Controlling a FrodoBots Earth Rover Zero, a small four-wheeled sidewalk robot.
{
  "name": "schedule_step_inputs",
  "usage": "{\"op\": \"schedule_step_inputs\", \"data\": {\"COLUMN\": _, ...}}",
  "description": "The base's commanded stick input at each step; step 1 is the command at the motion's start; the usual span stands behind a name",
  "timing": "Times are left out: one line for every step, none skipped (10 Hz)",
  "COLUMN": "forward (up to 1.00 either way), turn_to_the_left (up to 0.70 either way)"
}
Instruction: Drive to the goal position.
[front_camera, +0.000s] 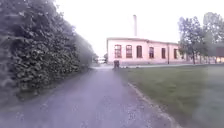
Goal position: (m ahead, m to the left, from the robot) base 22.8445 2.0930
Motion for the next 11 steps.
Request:
{"op": "schedule_step_inputs", "data": {"forward": 0.85, "turn_to_the_left": 0.20}}
{"op": "schedule_step_inputs", "data": {"forward": 0.85, "turn_to_the_left": 0.27}}
{"op": "schedule_step_inputs", "data": {"forward": 0.85, "turn_to_the_left": 0.27}}
{"op": "schedule_step_inputs", "data": {"forward": 0.85, "turn_to_the_left": 0.27}}
{"op": "schedule_step_inputs", "data": {"forward": 0.85, "turn_to_the_left": 0.27}}
{"op": "schedule_step_inputs", "data": {"forward": 0.85, "turn_to_the_left": 0.27}}
{"op": "schedule_step_inputs", "data": {"forward": 0.85, "turn_to_the_left": 0.27}}
{"op": "schedule_step_inputs", "data": {"forward": 0.85, "turn_to_the_left": 0.27}}
{"op": "schedule_step_inputs", "data": {"forward": 0.85, "turn_to_the_left": 0.27}}
{"op": "schedule_step_inputs", "data": {"forward": 0.85, "turn_to_the_left": 0.27}}
{"op": "schedule_step_inputs", "data": {"forward": 0.85, "turn_to_the_left": 0.27}}
